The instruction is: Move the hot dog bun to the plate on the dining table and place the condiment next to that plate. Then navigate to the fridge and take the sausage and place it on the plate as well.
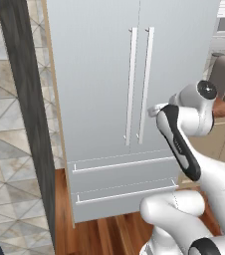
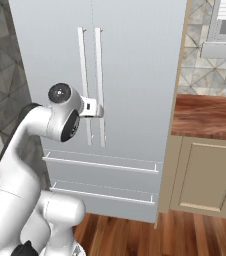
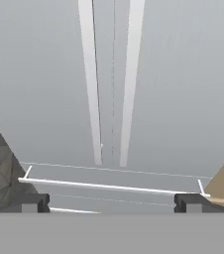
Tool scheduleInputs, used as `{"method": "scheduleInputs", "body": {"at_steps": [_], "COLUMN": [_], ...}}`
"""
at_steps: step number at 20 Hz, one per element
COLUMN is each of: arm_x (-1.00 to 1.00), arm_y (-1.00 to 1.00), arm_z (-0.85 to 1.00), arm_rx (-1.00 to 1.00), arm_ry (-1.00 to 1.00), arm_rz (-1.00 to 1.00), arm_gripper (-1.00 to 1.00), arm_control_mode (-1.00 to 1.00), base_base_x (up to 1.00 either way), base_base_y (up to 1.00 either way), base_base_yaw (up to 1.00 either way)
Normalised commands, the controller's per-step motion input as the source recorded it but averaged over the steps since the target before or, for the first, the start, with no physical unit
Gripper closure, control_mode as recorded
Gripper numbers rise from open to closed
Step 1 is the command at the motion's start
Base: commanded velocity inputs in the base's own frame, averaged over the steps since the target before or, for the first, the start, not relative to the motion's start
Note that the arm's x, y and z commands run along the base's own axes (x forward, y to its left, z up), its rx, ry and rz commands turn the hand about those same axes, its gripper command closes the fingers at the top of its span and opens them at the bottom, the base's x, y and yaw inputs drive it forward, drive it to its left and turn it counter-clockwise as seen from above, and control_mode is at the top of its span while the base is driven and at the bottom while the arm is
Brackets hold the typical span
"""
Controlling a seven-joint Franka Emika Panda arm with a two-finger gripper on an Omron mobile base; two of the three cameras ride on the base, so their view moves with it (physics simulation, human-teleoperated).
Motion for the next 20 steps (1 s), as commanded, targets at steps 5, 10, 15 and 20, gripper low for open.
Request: {"method": "scheduleInputs", "body": {"at_steps": [5, 10, 15, 20], "arm_x": [0.83, 0.92, 0.84, 0.73], "arm_y": [0.0, -0.06, -0.12, -0.11], "arm_z": [-0.18, -0.16, -0.1, -0.15], "arm_rx": [0.07, 0.08, 0.04, 0.01], "arm_ry": [0.0, 0.0, 0.0, 0.01], "arm_rz": [0.0, 0.0, 0.0, 0.0], "arm_gripper": [-1.0, -1.0, -1.0, -1.0], "arm_control_mode": [-1.0, -1.0, -1.0, -1.0], "base_base_x": [0.0, 0.0, 0.0, 0.0], "base_base_y": [0.0, 0.0, 0.0, 0.0], "base_base_yaw": [0.0, 0.0, 0.0, 0.0]}}
